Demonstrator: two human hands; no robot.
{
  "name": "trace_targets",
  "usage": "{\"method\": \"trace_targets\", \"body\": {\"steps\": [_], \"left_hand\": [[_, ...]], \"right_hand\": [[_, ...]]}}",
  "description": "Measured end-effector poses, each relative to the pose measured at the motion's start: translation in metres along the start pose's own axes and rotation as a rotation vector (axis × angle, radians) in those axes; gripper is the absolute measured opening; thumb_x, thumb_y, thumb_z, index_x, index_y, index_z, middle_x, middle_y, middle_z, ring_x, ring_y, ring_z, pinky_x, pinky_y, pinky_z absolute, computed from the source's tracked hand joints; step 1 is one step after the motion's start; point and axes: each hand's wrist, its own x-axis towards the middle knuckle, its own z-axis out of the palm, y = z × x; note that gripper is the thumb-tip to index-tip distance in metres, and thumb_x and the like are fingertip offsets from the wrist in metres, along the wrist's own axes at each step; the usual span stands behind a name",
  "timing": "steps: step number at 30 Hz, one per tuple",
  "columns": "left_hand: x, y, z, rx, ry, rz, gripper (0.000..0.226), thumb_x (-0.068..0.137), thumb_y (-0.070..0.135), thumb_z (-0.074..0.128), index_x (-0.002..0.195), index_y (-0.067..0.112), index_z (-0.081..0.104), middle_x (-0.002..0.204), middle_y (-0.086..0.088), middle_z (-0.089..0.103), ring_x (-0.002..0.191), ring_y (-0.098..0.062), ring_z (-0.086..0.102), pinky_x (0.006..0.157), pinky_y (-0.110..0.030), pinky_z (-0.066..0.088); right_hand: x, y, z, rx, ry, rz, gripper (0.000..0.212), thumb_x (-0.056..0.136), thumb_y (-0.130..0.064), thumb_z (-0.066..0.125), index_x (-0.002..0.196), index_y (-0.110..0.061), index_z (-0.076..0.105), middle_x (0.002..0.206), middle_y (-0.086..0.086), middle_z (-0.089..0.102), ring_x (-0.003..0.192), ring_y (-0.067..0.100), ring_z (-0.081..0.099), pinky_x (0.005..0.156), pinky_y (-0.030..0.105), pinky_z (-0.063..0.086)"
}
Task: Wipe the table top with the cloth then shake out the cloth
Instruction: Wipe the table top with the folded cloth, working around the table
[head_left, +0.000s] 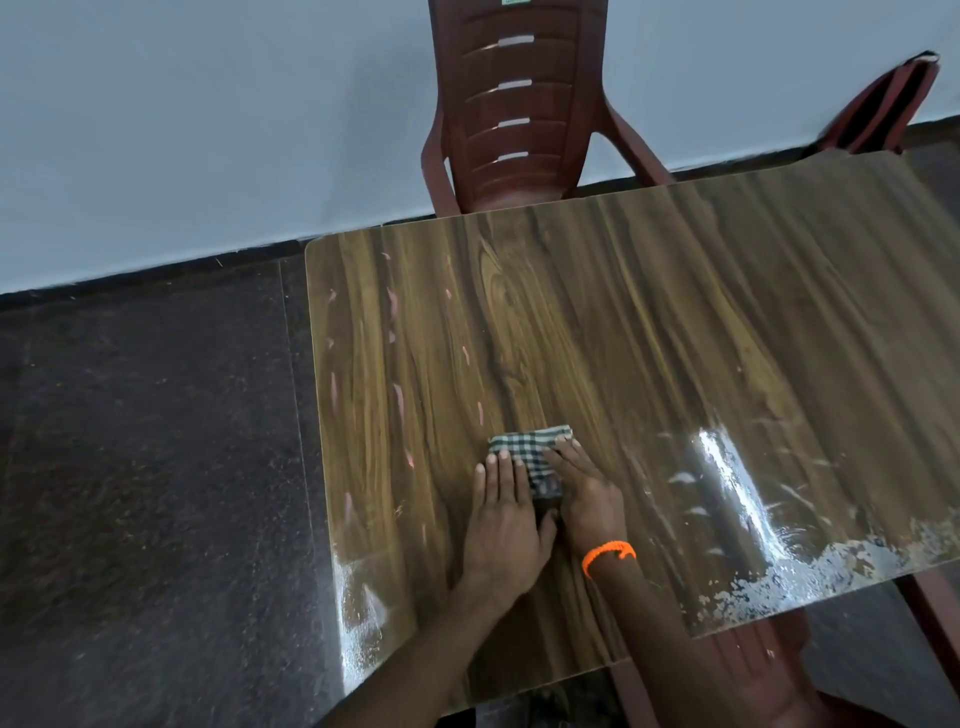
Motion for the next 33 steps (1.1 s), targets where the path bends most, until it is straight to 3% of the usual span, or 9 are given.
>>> {"method": "trace_targets", "body": {"steps": [6, 12, 14, 18, 22, 24, 27, 33], "left_hand": [[0.017, -0.053, -0.016, 0.127, -0.018, -0.024, 0.08, 0.099, 0.053, 0.016, 0.157, -0.002, 0.023, 0.163, -0.025, 0.024, 0.155, -0.034, 0.013, 0.126, -0.05, 0.004], [-0.03, -0.06, 0.002, 0.055, -0.003, 0.005, 0.077, 0.102, 0.054, 0.027, 0.155, -0.002, 0.03, 0.161, -0.025, 0.029, 0.154, -0.033, 0.016, 0.124, -0.051, 0.014], [-0.036, -0.048, 0.008, 0.012, -0.032, 0.036, 0.077, 0.1, 0.054, 0.033, 0.155, -0.001, 0.03, 0.162, -0.024, 0.028, 0.155, -0.032, 0.014, 0.124, -0.052, 0.015], [-0.006, -0.027, 0.004, -0.018, -0.004, 0.098, 0.075, 0.1, 0.053, 0.037, 0.155, 0.003, 0.032, 0.163, -0.018, 0.028, 0.155, -0.028, 0.014, 0.123, -0.05, 0.011], [0.047, -0.027, -0.013, 0.022, 0.023, 0.097, 0.075, 0.099, 0.051, 0.028, 0.156, 0.002, 0.03, 0.163, -0.017, 0.028, 0.155, -0.027, 0.015, 0.125, -0.051, 0.008], [0.067, -0.04, -0.022, 0.068, 0.021, 0.075, 0.078, 0.097, 0.051, 0.02, 0.157, 0.002, 0.027, 0.164, -0.017, 0.027, 0.155, -0.028, 0.014, 0.126, -0.051, 0.006], [0.077, -0.066, -0.029, 0.11, 0.004, 0.046, 0.08, 0.096, 0.051, 0.014, 0.158, 0.002, 0.022, 0.165, -0.018, 0.023, 0.156, -0.029, 0.011, 0.126, -0.049, 0.003], [0.036, -0.086, -0.019, 0.051, 0.035, 0.041, 0.077, 0.101, 0.052, 0.027, 0.156, -0.001, 0.027, 0.162, -0.021, 0.028, 0.154, -0.031, 0.016, 0.125, -0.05, 0.015]], "right_hand": [[0.036, -0.032, 0.028, -0.032, -0.101, -0.109, 0.052, 0.076, -0.001, 0.059, 0.124, -0.02, 0.063, 0.133, -0.001, 0.057, 0.132, 0.02, 0.043, 0.099, 0.034, 0.047], [-0.006, -0.026, 0.032, -0.076, -0.186, -0.202, 0.048, 0.081, -0.017, 0.051, 0.127, -0.028, 0.058, 0.138, -0.009, 0.052, 0.135, 0.015, 0.038, 0.097, 0.03, 0.047], [-0.016, -0.013, 0.021, -0.066, -0.147, -0.186, 0.05, 0.081, -0.014, 0.043, 0.125, -0.029, 0.06, 0.137, -0.011, 0.052, 0.135, 0.011, 0.038, 0.099, 0.027, 0.046], [-0.001, 0.007, -0.003, 0.003, -0.042, -0.061, 0.055, 0.076, 0.005, 0.062, 0.119, -0.03, 0.065, 0.133, -0.012, 0.056, 0.133, 0.008, 0.041, 0.1, 0.028, 0.045], [0.052, 0.003, -0.006, 0.013, 0.024, -0.014, 0.042, 0.079, -0.002, 0.059, 0.114, -0.024, 0.069, 0.128, -0.004, 0.061, 0.128, 0.015, 0.047, 0.098, 0.034, 0.047], [0.078, -0.006, 0.0, 0.022, 0.023, -0.029, 0.04, 0.078, -0.007, 0.054, 0.112, -0.02, 0.07, 0.127, 0.0, 0.062, 0.127, 0.018, 0.049, 0.099, 0.033, 0.046], [0.099, -0.028, 0.016, 0.03, -0.012, -0.061, 0.04, 0.079, 0.001, 0.059, 0.113, -0.015, 0.07, 0.128, 0.004, 0.061, 0.128, 0.023, 0.049, 0.1, 0.035, 0.045], [0.072, -0.037, 0.031, 0.029, -0.081, -0.175, 0.051, 0.078, 0.005, 0.054, 0.119, -0.022, 0.065, 0.132, -0.003, 0.058, 0.132, 0.017, 0.043, 0.1, 0.03, 0.044]]}}
